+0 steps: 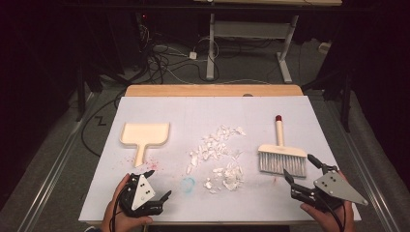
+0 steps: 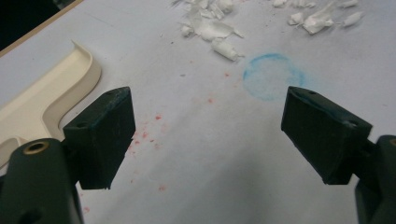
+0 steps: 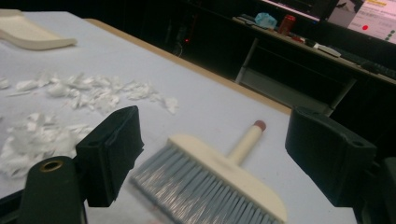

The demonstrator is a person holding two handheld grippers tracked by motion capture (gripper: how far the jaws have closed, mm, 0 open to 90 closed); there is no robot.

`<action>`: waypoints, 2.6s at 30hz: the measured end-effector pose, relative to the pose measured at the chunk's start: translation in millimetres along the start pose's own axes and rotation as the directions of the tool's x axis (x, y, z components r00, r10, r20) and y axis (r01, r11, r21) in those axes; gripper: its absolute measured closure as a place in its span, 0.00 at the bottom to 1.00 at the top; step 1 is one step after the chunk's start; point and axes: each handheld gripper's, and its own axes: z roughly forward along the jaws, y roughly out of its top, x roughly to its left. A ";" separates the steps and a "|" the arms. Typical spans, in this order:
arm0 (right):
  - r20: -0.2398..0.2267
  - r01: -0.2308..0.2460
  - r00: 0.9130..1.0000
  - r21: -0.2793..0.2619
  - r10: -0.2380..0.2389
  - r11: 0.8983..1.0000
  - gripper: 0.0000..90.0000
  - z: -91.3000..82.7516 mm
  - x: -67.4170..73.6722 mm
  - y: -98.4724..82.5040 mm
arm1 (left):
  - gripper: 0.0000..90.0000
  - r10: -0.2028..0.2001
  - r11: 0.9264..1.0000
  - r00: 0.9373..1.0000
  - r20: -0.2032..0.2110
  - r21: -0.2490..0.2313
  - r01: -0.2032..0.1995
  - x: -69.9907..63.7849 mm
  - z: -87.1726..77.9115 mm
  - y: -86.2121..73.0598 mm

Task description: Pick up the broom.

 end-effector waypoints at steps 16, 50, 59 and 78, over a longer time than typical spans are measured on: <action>0.018 -0.006 1.000 0.062 0.005 0.998 0.23 11.6 -4.4 -8.0 | 0.19 0.028 1.000 0.999 0.034 0.012 -0.029 -0.7 7.9 0.8; 0.136 -0.250 0.968 0.563 0.210 0.788 0.32 173.0 -69.6 0.4 | 0.19 0.027 0.999 0.999 0.043 0.038 -0.029 -4.1 8.1 -0.5; 0.153 -0.324 0.942 0.654 0.300 0.683 0.35 202.3 -79.9 -16.2 | 0.20 0.042 0.998 0.998 0.057 0.039 -0.044 -4.1 10.3 0.4; 0.157 -0.322 0.944 0.631 0.290 0.706 0.79 208.8 -70.2 -9.8 | 0.20 0.069 0.996 0.996 0.065 0.047 -0.072 -4.3 13.4 3.2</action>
